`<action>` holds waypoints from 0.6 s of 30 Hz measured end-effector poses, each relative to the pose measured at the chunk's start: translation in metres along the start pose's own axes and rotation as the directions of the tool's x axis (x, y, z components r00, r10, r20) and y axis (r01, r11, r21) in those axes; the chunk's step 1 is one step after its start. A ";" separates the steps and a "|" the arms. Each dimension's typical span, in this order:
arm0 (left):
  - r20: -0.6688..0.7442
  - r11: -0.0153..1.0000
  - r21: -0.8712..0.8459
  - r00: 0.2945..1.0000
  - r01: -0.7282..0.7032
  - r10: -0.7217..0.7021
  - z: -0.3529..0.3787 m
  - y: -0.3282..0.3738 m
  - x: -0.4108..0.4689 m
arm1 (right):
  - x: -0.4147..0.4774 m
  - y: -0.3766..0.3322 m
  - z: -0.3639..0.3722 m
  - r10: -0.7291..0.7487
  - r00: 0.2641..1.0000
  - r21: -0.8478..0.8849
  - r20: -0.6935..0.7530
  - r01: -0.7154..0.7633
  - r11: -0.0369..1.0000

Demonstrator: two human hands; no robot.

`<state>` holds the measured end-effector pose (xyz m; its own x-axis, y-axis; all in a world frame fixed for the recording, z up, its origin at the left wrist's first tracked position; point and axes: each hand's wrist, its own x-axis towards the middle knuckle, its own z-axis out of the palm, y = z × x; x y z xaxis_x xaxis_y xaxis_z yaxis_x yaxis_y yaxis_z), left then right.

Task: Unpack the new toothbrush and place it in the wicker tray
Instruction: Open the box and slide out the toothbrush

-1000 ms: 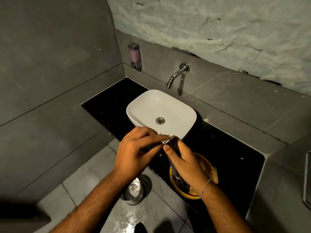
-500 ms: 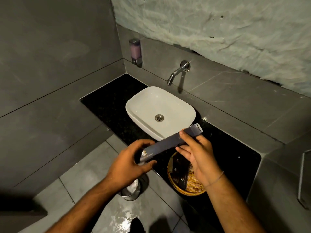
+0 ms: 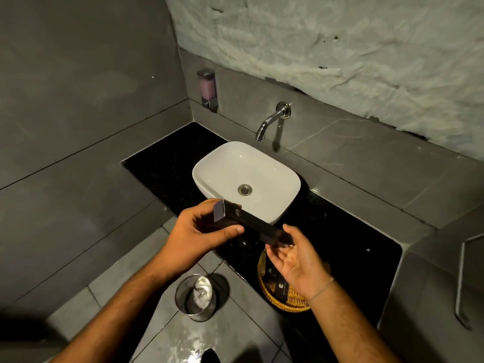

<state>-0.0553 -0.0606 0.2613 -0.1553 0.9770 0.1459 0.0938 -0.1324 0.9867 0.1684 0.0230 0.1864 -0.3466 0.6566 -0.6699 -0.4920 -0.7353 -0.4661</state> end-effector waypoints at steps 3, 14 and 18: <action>0.024 1.000 -0.028 1.000 0.001 0.000 0.010 0.005 0.005 | -0.001 0.006 -0.002 0.034 0.999 0.031 -0.012 -0.033 0.999; -0.157 0.985 -0.161 0.984 0.059 -0.085 0.015 0.002 0.019 | 0.007 -0.006 -0.052 0.006 0.996 0.016 0.084 -0.008 1.000; -0.224 0.969 -0.232 0.965 0.080 -0.133 0.010 -0.007 0.025 | 0.008 -0.017 -0.065 -0.054 0.996 -0.022 0.066 0.055 0.998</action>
<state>-0.0505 -0.0335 0.2575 -0.3829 0.9235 0.0252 -0.1501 -0.0891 0.9847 0.2257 0.0294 0.1518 -0.3715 0.7048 -0.6043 -0.4925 -0.7014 -0.5152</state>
